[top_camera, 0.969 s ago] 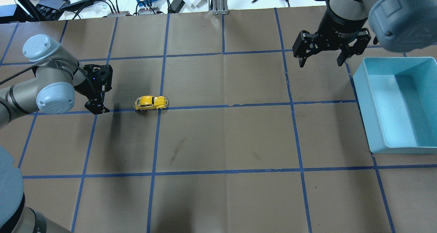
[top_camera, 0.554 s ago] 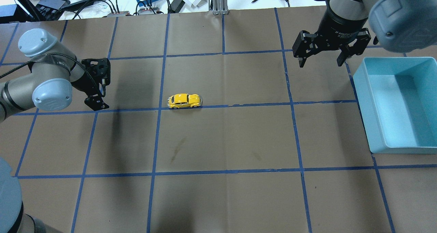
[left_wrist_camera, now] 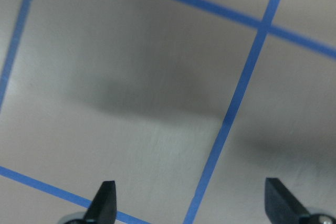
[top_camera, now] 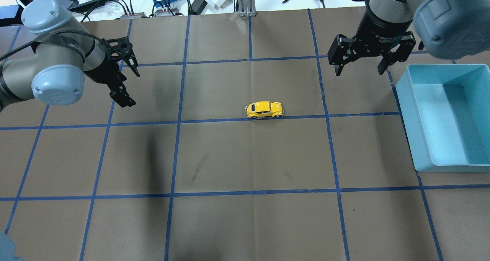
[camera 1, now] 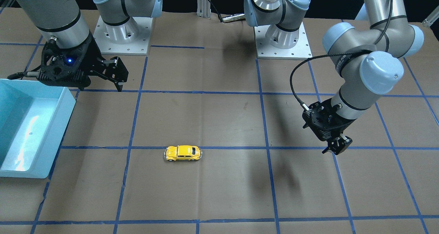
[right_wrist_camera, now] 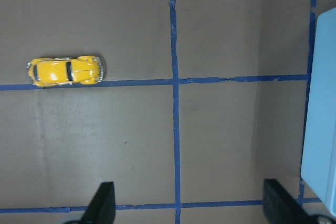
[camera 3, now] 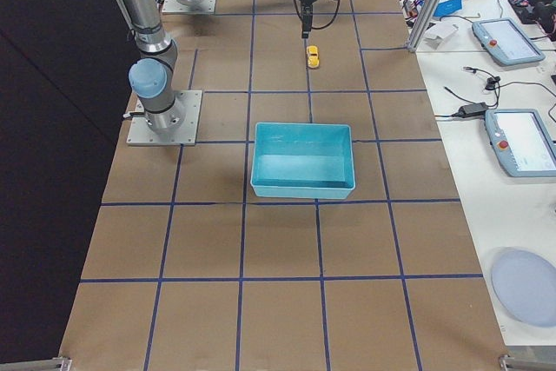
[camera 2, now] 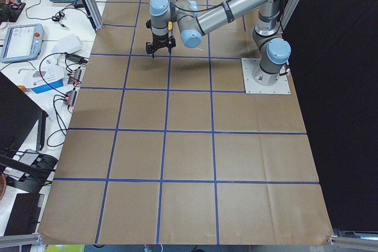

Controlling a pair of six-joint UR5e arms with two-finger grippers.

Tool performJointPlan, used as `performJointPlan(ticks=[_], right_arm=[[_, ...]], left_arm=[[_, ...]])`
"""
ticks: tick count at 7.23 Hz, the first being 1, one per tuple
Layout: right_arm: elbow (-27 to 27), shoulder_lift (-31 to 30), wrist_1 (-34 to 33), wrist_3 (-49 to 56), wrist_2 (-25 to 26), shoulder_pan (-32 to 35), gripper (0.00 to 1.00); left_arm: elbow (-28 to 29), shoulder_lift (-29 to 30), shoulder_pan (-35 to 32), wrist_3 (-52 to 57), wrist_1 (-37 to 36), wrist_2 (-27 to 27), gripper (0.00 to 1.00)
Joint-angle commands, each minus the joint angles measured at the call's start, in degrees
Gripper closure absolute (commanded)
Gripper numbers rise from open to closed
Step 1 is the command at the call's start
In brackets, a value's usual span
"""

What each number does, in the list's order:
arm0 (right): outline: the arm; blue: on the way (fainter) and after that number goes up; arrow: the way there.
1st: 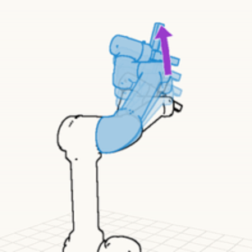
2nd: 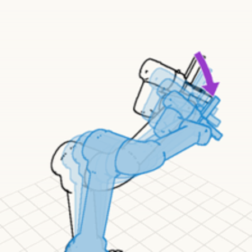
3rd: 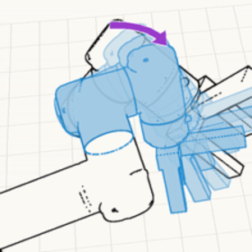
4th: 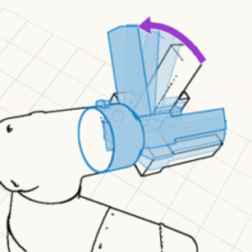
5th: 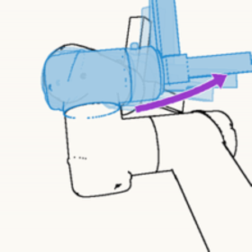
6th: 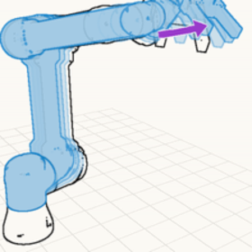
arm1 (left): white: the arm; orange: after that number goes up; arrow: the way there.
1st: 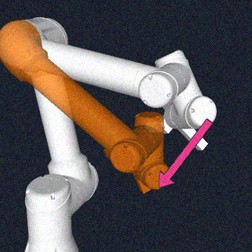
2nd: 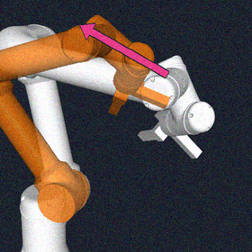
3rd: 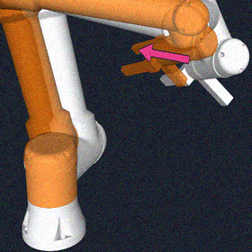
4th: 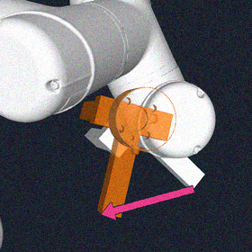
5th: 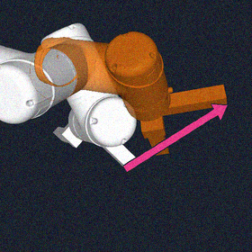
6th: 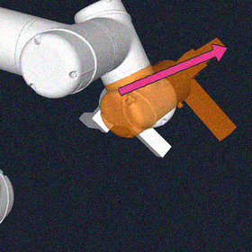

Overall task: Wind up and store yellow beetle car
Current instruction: 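Raise and withdraw the left gripper as the car rolls toward the bin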

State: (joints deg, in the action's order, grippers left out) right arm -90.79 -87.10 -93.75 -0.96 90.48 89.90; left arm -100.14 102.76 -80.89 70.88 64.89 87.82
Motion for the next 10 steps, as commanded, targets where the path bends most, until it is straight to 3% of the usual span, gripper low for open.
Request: performJointPlan(ticks=[1,3,6,8,9,10], right_arm=[[0.0,0.0,-0.03,-0.18,-0.13,0.01,0.0],[-0.09,0.0,0.24,-0.18,-0.13,0.01,0.0],[-0.61,0.0,0.24,-0.01,-0.39,-0.08,0.0],[-0.62,-0.08,-0.55,1.74,-0.13,-0.25,0.0],[-0.79,0.44,-0.55,6.19,-0.13,-1.03,0.0],[-0.71,0.62,-1.08,17.72,-0.13,-2.43,0.0]], left_arm=[[6.6,-2.91,-7.76,-13.71,11.71,1.13,0.0],[10.74,-3.44,-9.98,-27.34,14.64,1.04,0.0],[12.16,-7.92,-9.37,-50.77,22.03,1.83,0.0],[13.21,-10.9,-9.37,-65.51,25.87,5.43,0.0],[12.78,-11.01,-8.85,-71.7,26.25,4.83,0.0],[12.52,-10.66,-7.45,-71.67,26.17,5.26,0.0]])
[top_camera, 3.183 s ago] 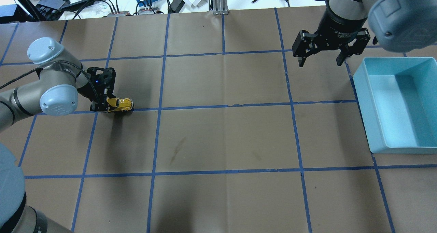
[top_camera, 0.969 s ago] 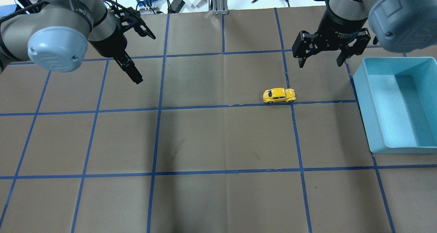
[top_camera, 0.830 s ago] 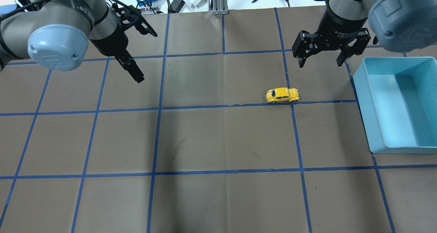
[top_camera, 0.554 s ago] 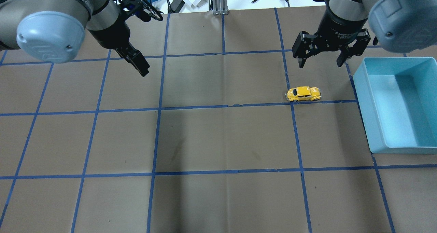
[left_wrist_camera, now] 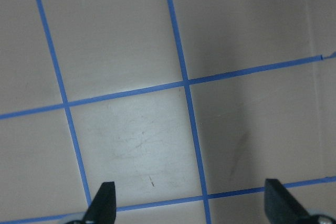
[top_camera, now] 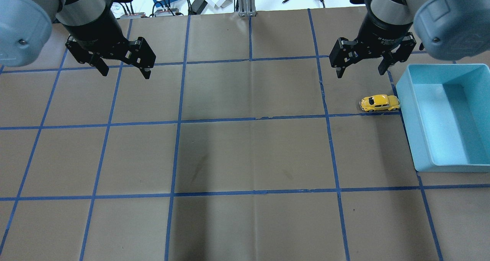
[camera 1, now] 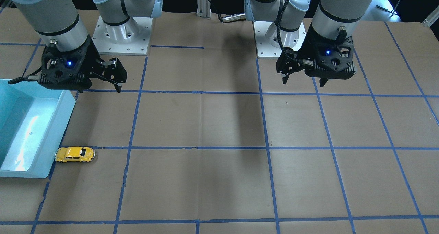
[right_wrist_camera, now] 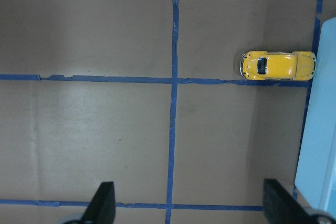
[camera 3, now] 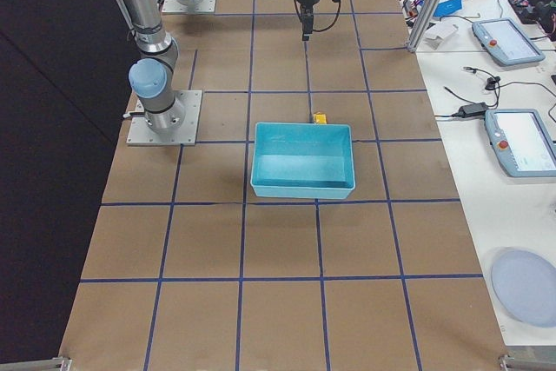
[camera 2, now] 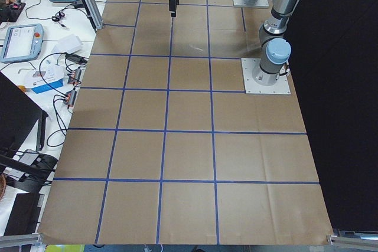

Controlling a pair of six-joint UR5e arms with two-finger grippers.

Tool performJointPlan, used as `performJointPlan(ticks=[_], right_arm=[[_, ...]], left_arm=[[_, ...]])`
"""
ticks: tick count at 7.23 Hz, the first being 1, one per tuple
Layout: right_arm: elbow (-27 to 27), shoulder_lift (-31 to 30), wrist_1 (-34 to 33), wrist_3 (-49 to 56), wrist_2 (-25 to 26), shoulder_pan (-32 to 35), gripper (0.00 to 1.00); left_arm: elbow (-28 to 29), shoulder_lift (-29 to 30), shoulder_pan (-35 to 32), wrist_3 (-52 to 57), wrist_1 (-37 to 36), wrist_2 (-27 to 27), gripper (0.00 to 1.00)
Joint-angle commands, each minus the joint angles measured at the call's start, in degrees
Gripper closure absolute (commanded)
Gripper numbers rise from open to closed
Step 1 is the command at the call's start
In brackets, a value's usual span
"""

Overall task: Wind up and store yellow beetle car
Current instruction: 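Lower the right gripper onto the car by the bin and grasp it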

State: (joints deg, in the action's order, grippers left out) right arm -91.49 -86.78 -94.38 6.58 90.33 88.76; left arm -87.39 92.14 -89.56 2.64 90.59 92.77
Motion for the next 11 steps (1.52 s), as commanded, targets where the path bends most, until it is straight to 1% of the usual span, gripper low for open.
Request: performJointPlan(ticks=[1,3,4,5,6,7,8,9,10,11], right_arm=[[0.17,0.56,-1.41,17.34,-0.07,-3.48,0.0],[-0.09,2.13,-6.06,38.58,0.8,-5.52,0.0],[-0.27,1.71,-5.73,39.29,0.9,-6.48,0.0],[-0.53,1.7,-5.73,39.3,2.38,-6.49,0.0],[-1.49,2.57,-6.51,41.21,8.05,-7.01,0.0],[-2.89,3.71,-9.65,47.32,9.84,-7.11,0.0],[-5.34,4.42,-10.64,55.65,9.51,-7.11,0.0],[-8.85,7.21,-18.22,62.95,9.42,-7.11,0.0],[-11.84,11.16,-28.91,70.86,9.33,-7.2,0.0],[-13.7,13.2,-33.11,77.99,9.25,-7.63,0.0]], left_arm=[[-0.24,-0.03,1.66,-3.43,1.08,0.48,0.0],[1.25,0.32,1.75,-3.43,3.01,0.48,0.0],[1.34,0.84,1.75,-3.69,3.02,0.22,0.0],[1.17,1.37,1.75,-5.26,4.06,-0.04,0.0],[1.69,1.64,1.75,-6.06,4.42,-0.13,0.0],[2.04,1.82,1.67,-6.15,4.42,-0.22,0.0],[2.13,1.82,1.67,-6.24,4.42,-0.22,0.0],[2.13,1.9,1.58,-6.33,4.42,-0.48,0.0],[2.22,1.82,1.58,-6.33,4.42,-0.74,0.0],[2.4,1.82,1.32,-6.33,4.51,-0.75,0.0]])
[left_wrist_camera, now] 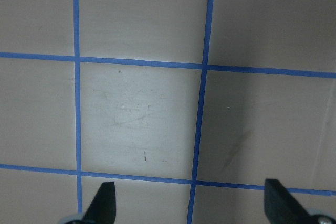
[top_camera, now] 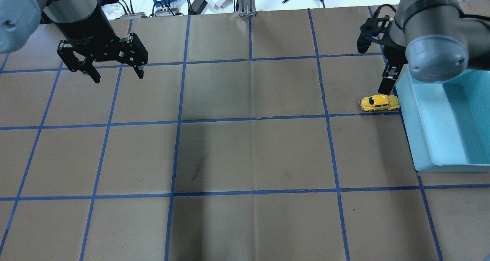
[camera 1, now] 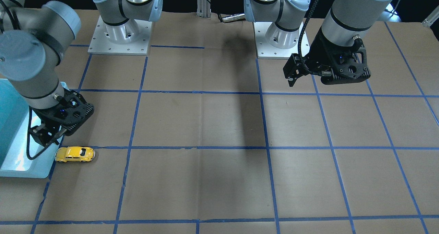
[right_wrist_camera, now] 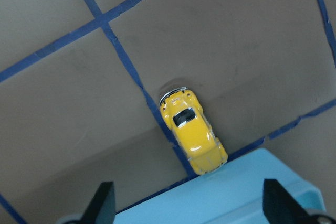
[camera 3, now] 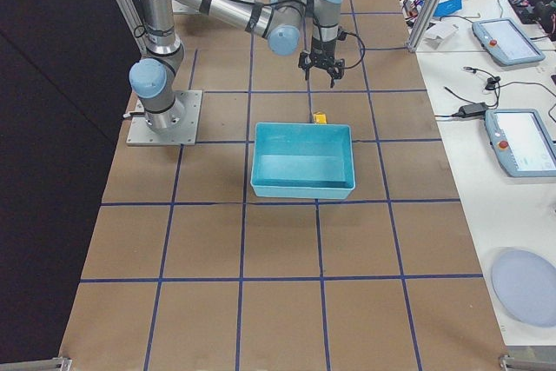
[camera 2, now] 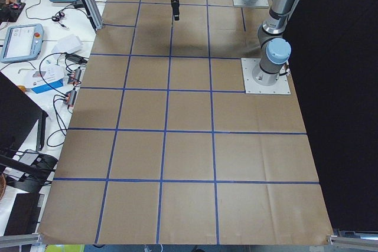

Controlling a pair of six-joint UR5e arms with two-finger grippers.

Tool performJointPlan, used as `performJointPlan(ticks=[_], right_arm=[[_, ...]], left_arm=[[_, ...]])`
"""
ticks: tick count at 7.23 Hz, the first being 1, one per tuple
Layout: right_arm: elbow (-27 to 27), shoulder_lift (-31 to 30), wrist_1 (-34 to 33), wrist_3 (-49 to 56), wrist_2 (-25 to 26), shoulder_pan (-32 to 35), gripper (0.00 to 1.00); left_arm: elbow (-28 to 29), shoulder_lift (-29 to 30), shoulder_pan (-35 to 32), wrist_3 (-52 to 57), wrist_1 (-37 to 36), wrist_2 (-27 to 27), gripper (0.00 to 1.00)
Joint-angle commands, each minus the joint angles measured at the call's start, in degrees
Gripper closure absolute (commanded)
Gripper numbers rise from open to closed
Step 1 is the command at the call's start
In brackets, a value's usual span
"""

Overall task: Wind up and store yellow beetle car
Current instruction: 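Lower the right gripper onto the car by the bin and grasp it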

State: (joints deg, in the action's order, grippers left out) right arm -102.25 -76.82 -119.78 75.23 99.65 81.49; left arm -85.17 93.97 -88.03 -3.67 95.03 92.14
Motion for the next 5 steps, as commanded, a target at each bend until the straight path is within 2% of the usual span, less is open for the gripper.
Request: performJointPlan(ticks=[1,2,3,5], right_arm=[[-3.12,4.83,-8.27,13.06,-0.6,-1.24,0.01],[-2.69,7.19,-8.45,20.14,-1.3,-2.64,0.02],[-2.6,9.82,-8.62,22.04,-1.91,-4.39,0.03],[-3.21,10.82,-8.62,24.43,-2.1,-4.67,0.07]], left_arm=[[0.18,-0.02,-0.47,-0.11,0.15,-0.21,0.0],[0.18,0.16,-0.47,-0.11,0.15,-0.21,0.0],[0.18,0.33,-0.47,-0.11,0.07,-0.47,0.0],[-0.35,0.34,-0.47,-0.11,0.15,-0.47,0.0]])
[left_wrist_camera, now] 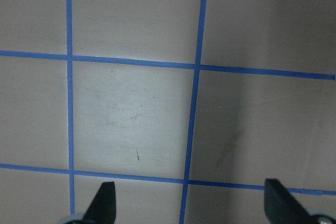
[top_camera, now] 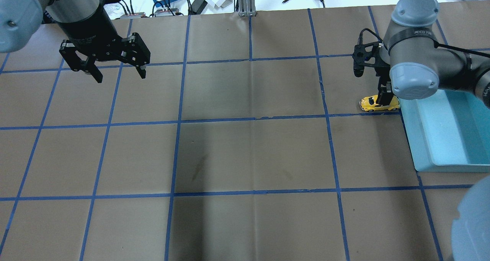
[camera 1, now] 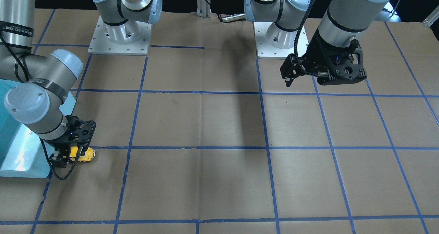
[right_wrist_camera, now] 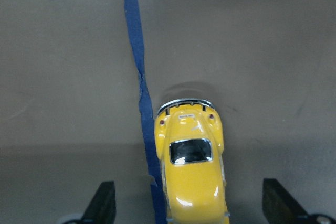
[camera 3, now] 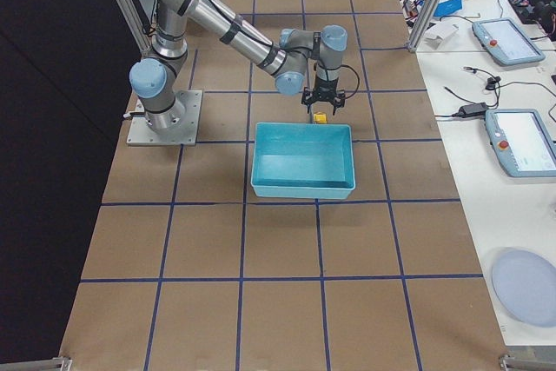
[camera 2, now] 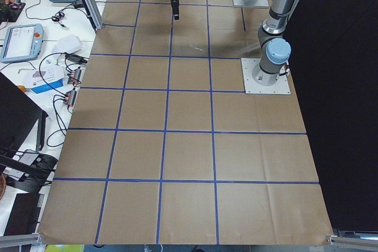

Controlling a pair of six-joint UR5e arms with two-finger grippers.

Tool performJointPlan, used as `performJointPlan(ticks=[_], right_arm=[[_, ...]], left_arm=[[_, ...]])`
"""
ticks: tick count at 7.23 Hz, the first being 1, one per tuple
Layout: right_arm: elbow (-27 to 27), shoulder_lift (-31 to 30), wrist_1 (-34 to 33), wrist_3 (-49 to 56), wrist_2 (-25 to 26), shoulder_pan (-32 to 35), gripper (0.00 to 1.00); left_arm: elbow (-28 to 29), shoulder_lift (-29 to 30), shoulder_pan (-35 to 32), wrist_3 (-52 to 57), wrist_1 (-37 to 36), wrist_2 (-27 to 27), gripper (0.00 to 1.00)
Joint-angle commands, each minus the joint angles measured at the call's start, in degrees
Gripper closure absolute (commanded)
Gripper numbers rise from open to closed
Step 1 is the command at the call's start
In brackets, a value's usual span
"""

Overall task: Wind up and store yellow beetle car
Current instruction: 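Lower the right gripper onto the car by the bin and grasp it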

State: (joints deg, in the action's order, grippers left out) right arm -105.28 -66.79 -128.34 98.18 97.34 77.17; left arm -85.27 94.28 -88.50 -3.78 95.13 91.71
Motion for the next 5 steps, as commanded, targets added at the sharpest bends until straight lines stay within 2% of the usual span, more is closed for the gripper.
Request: performJointPlan(ticks=[1,2,4,5], right_arm=[[0.51,1.14,-0.15,1.58,1.61,-0.36,0.11],[1.65,1.84,-1.2,3.15,1.62,-0.27,0.13],[1.49,2.72,-2.09,5.8,1.44,-0.36,0.25],[1.4,2.81,-2.09,5.89,1.18,-0.27,0.41]], left_arm=[[-0.42,0.03,-0.01,0.0,-0.03,0.05,0.0],[-0.59,0.03,-0.01,0.0,-0.03,0.14,0.0],[-0.68,0.03,-0.01,0.09,-0.03,0.05,0.0],[-0.77,0.03,-0.01,0.09,-0.03,0.14,0.0]])
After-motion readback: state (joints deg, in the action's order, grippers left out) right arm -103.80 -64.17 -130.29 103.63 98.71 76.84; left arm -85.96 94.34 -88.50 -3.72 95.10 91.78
